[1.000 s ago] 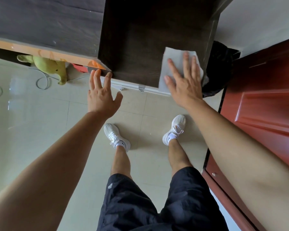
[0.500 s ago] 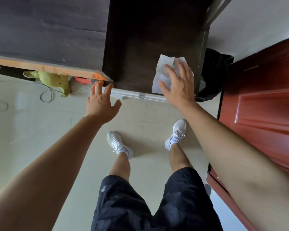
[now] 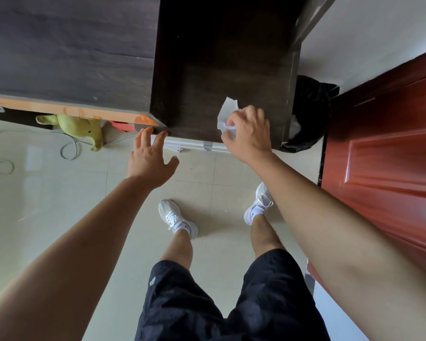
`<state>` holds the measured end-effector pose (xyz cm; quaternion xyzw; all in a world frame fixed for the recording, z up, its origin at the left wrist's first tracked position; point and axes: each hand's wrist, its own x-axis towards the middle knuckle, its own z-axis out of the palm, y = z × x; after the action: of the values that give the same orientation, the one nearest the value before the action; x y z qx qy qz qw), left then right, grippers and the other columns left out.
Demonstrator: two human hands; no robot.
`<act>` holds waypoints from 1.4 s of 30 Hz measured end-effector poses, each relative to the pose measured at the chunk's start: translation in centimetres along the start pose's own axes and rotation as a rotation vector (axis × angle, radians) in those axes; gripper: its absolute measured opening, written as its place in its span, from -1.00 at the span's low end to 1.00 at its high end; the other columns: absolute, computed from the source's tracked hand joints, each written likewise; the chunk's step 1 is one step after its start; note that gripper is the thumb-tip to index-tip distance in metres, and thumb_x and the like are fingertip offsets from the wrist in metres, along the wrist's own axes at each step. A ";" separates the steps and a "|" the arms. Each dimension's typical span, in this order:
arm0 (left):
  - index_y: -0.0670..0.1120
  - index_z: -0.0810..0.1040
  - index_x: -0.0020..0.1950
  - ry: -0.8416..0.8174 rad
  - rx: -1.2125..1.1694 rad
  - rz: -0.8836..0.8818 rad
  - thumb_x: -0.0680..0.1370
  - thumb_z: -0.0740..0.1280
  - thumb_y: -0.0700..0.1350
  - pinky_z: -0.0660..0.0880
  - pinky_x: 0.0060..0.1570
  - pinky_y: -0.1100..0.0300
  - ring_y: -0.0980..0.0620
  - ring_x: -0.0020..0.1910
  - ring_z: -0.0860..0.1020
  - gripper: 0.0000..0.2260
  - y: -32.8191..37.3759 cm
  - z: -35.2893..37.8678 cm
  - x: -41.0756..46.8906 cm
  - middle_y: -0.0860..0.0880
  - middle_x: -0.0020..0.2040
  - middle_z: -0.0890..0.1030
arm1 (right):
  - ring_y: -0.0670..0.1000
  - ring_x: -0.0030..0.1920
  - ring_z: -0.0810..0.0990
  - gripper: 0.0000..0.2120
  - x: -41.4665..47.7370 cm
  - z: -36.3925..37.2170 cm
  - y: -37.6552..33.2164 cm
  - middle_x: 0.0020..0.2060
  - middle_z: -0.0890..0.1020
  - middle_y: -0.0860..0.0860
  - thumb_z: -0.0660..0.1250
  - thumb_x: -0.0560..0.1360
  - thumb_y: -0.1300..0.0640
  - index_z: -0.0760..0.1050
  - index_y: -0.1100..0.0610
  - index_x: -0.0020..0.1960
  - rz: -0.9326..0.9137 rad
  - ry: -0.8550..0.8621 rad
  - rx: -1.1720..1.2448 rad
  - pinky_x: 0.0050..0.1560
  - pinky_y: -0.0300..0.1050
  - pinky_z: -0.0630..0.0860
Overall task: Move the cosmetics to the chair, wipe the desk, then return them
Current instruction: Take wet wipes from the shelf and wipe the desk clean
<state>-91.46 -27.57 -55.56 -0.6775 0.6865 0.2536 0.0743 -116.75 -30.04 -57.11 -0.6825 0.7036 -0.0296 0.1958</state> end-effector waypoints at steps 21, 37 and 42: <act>-0.08 0.49 0.35 0.448 0.134 0.588 0.54 0.32 0.01 0.47 0.15 -0.08 -0.15 0.25 0.46 -0.60 5.9 -23.2 -2.9 -0.10 0.30 0.47 | 0.02 -0.02 0.47 -0.82 -3.5 -23.5 -6.1 0.01 0.41 -0.09 0.33 0.49 -0.02 0.49 0.01 0.05 0.120 0.453 0.264 -0.16 -0.09 0.39; -0.07 0.43 0.42 0.380 0.227 0.486 0.53 0.32 0.04 0.34 0.34 -0.09 -0.14 0.48 0.25 -0.53 12.5 -28.7 4.4 -0.12 0.44 0.36 | 0.09 -0.08 0.52 -0.86 7.2 -32.2 -4.6 -0.07 0.48 0.02 0.34 0.50 0.06 0.47 0.11 -0.02 -0.051 0.613 0.202 -0.24 -0.13 0.37; -0.08 0.42 0.42 0.316 0.173 0.364 0.53 0.34 0.02 0.33 0.33 -0.13 -0.15 0.49 0.22 -0.53 13.7 -26.8 6.2 -0.14 0.47 0.33 | 0.19 0.14 0.51 -0.70 11.0 -29.1 -4.1 0.14 0.52 0.11 0.28 0.56 -0.03 0.51 0.12 0.20 -0.104 0.319 0.109 0.03 0.07 0.54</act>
<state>-98.73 -45.72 -31.90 -0.5651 0.8194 0.0938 -0.0231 -121.91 -47.55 -31.64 -0.6930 0.6867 -0.1859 0.1167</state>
